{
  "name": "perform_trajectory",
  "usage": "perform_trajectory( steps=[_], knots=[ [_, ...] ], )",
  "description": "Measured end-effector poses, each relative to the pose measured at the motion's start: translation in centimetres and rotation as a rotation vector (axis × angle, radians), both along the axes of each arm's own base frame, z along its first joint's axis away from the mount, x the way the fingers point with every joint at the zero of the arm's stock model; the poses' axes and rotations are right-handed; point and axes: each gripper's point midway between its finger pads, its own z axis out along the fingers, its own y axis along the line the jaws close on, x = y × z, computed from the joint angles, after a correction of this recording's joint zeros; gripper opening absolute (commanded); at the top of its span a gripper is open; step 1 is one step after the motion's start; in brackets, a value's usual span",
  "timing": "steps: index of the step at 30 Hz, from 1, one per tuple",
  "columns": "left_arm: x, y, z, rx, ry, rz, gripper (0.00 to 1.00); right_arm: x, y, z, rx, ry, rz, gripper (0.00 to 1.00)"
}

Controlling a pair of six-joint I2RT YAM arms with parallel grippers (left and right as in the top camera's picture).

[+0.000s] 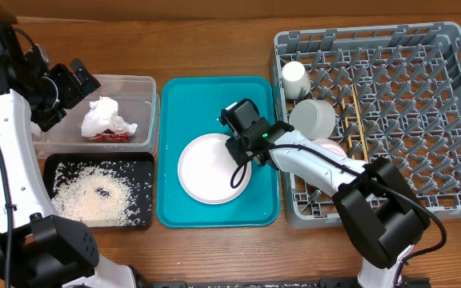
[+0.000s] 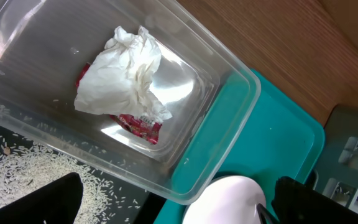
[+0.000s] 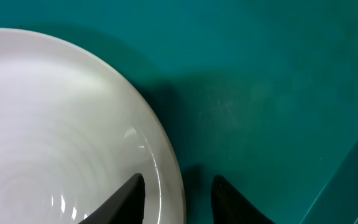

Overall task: Sort waste into correct bins and load items into the dishwasher
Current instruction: 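Grasp the large white plate's rim with the right gripper and tilt it up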

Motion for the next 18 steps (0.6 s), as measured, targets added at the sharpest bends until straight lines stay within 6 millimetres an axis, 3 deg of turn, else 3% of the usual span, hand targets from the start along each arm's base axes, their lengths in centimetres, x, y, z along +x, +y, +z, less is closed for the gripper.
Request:
perform_trajectory(
  steps=[18],
  knots=[
    [0.0, 0.0, 0.0, 0.000, 0.000, 0.000, 1.00, -2.4, -1.1, -1.0, -0.047, 0.106, 0.020, 0.36]
  ],
)
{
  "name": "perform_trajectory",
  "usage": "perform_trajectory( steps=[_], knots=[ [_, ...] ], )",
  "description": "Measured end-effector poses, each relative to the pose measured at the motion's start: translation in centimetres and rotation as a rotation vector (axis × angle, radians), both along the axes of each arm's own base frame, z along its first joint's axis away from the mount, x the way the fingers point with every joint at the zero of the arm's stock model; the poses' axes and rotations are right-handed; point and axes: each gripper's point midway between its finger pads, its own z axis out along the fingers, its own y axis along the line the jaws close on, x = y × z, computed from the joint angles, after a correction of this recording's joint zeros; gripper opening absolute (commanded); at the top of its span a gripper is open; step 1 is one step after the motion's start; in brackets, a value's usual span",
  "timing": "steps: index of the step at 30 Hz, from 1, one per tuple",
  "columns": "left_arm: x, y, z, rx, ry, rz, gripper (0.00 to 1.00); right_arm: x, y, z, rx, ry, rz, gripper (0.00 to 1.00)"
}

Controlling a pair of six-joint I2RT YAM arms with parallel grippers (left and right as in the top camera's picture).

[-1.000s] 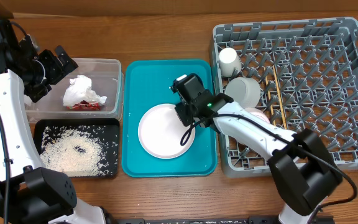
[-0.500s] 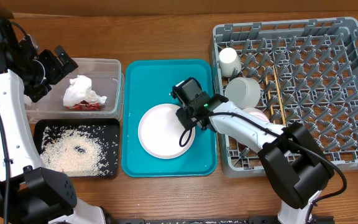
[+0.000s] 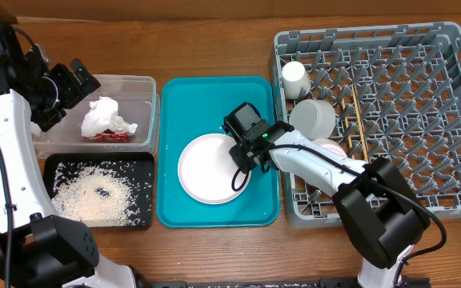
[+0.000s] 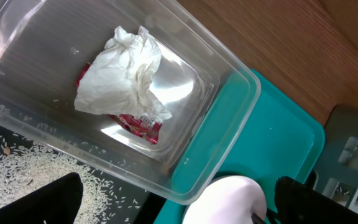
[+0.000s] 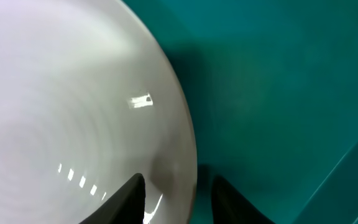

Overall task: Sort waste into correct bins and load items into the dishwasher
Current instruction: 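Grasp the large white plate's rim with the right gripper and tilt it up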

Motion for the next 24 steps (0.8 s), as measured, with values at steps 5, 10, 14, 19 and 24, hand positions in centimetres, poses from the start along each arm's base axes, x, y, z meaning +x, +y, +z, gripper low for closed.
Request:
perform_trajectory(
  steps=[5, 10, 14, 19, 24],
  knots=[
    [0.00, 0.00, 0.01, 0.000, 0.000, 0.000, 1.00, -0.15, -0.05, -0.05, -0.001, 0.007, 0.001, 0.35],
    [0.00, 0.00, 0.01, 0.000, 0.000, 0.000, 1.00, 0.02, 0.08, -0.53, -0.002, 0.006, 0.002, 0.27],
    [0.00, 0.00, 0.01, 0.000, 0.000, 0.000, 1.00, -0.05, 0.09, -0.81, -0.004, 0.012, 0.004, 0.21],
    [0.00, 0.00, 0.00, 0.000, 0.000, 0.000, 1.00, -0.06, 0.09, -0.81, -0.004, 0.013, 0.005, 0.07],
    [0.01, 0.00, 0.00, 0.000, 0.000, 0.000, 1.00, 0.14, 0.49, -0.38, 0.017, 0.014, -0.002, 0.04]
  ],
)
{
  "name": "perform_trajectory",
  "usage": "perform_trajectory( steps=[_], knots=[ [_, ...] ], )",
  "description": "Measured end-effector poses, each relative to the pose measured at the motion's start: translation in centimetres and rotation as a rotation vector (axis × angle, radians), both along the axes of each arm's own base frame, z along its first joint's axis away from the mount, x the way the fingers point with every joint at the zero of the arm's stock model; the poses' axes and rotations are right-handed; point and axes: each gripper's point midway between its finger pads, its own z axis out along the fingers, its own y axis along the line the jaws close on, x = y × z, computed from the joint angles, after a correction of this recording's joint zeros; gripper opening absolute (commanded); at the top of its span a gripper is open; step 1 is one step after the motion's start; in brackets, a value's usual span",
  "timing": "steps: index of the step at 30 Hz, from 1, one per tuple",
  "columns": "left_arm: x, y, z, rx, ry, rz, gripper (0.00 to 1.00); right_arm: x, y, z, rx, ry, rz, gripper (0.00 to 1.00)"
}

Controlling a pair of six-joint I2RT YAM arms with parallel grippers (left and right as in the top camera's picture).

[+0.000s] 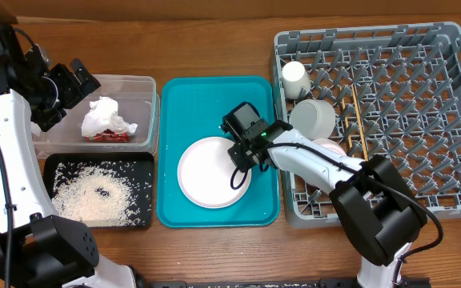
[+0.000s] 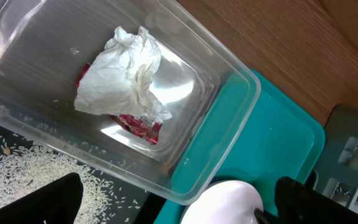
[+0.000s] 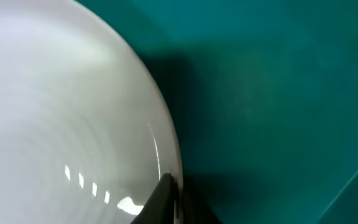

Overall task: Sort waste into correct bins and load items into the dishwasher
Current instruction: 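Grasp the large white plate's rim with the right gripper and tilt it up, then lift the plate and carry it into the rack's right side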

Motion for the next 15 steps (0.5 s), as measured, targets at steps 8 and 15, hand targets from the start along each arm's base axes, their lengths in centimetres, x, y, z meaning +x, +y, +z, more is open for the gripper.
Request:
perform_trajectory(
  steps=[8, 15],
  knots=[
    [0.0, 0.0, 0.0, 0.000, 0.000, 0.000, 1.00, 0.4, 0.6, 1.5, 0.011, 0.002, 0.003, 0.04],
    [0.0, 0.0, 0.0, 0.000, 0.000, 0.000, 1.00, 1.5, 0.6, 8.1, 0.027, -0.083, -0.004, 0.04]
  ],
)
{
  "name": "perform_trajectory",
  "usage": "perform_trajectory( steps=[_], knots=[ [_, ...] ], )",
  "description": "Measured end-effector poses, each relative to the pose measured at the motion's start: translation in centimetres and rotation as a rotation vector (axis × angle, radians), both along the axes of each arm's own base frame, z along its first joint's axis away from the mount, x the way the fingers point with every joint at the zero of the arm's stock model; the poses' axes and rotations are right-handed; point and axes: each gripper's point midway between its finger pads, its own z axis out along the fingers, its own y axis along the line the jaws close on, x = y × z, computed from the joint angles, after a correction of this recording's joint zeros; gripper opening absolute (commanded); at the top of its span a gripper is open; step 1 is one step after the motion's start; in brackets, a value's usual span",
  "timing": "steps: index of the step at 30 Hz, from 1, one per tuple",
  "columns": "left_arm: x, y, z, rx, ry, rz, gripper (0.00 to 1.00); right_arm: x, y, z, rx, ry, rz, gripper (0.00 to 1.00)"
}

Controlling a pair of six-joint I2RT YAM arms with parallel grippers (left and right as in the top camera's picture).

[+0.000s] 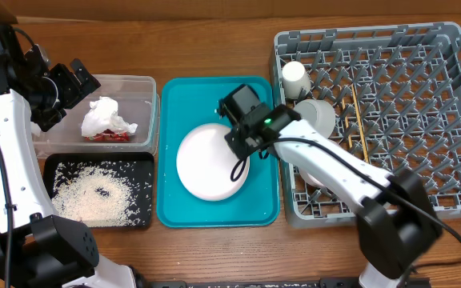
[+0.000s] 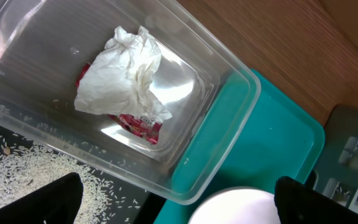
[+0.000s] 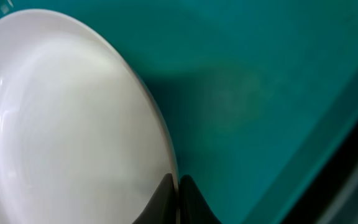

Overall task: Sort waste into correct bins and load items into the dishwasher
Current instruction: 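Lift the plate and carry it into the rack's right side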

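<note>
A white plate hangs tilted over the teal tray, its right rim pinched by my right gripper. In the right wrist view the two fingers meet on the plate's edge at the gripper. My left gripper hovers open over the clear waste bin, its fingers wide apart with nothing between them. The bin holds a crumpled tissue and a red wrapper. The grey dishwasher rack stands on the right.
In the rack's left part are a white cup, a white bowl, chopsticks and another dish under my right arm. A black tray of scattered rice lies in front of the clear bin.
The plate lay flat on the teal tray with my right gripper shut on its rim. Now it is raised and tilted, and the gripper is higher. The left arm has not moved.
My right gripper stood open astride the plate's right rim, then lower around it, still open. Then it was shut on the rim with the plate still down. Now the plate is off the tray. The left gripper stayed open over the clear bin throughout.
</note>
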Motion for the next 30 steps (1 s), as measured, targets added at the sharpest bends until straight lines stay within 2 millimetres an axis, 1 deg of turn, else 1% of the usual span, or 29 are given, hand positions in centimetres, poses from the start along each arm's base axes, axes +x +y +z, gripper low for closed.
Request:
perform_trajectory(
  steps=[2, 5, 6, 9, 12, 15, 18, 21, 22, 23, 25, 30],
  knots=[
    [0.0, 0.0, 0.0, 0.000, 0.000, 0.000, 1.00, 0.8, -0.5, 2.9, 0.000, -0.078, -0.022, 0.04],
    [0.0, 0.0, 0.0, 0.000, 0.000, 0.000, 1.00, 2.0, -2.3, 7.0, -0.032, -0.220, -0.067, 0.04],
    [0.0, 0.0, 0.0, 0.000, 0.000, 0.000, 1.00, 2.4, -3.2, 8.5, -0.058, -0.277, -0.094, 0.04],
    [0.0, 0.0, 0.0, 0.000, 0.001, 0.000, 1.00, 3.3, -5.9, 12.1, -0.132, -0.414, -0.176, 0.04],
    [0.0, 0.0, 0.0, 0.000, 0.000, 0.000, 1.00, 3.8, -9.4, 15.5, -0.244, -0.554, -0.287, 0.04],
    [0.0, 0.0, 0.0, 0.000, 0.000, 0.000, 1.00, 3.9, -13.0, 18.6, -0.385, -0.682, -0.416, 0.04],
    [0.0, 0.0, 0.0, 0.000, 0.000, 0.000, 1.00, 3.7, -15.4, 20.5, -0.528, -0.754, -0.476, 0.04],
    [0.0, 0.0, 0.0, 0.000, 0.000, 0.000, 1.00, 3.6, -17.2, 21.5, -0.641, -0.781, -0.501, 0.04],
    [0.0, 0.0, 0.0, 0.000, 0.000, 0.000, 1.00, 3.6, -18.3, 21.8, -0.683, -0.784, -0.523, 0.04],
    [0.0, 0.0, 0.0, 0.000, 0.000, 0.000, 1.00, 3.7, -18.6, 21.9, -0.692, -0.784, -0.530, 0.04],
    [0.0, 0.0, 0.0, 0.000, 0.000, 0.000, 1.00, 3.9, -20.5, 22.1, -0.733, -0.775, -0.571, 0.04],
    [0.0, 0.0, 0.0, 0.000, 0.000, 0.000, 1.00, 4.5, -26.1, 22.2, -0.798, -0.725, -0.692, 0.04]
  ],
)
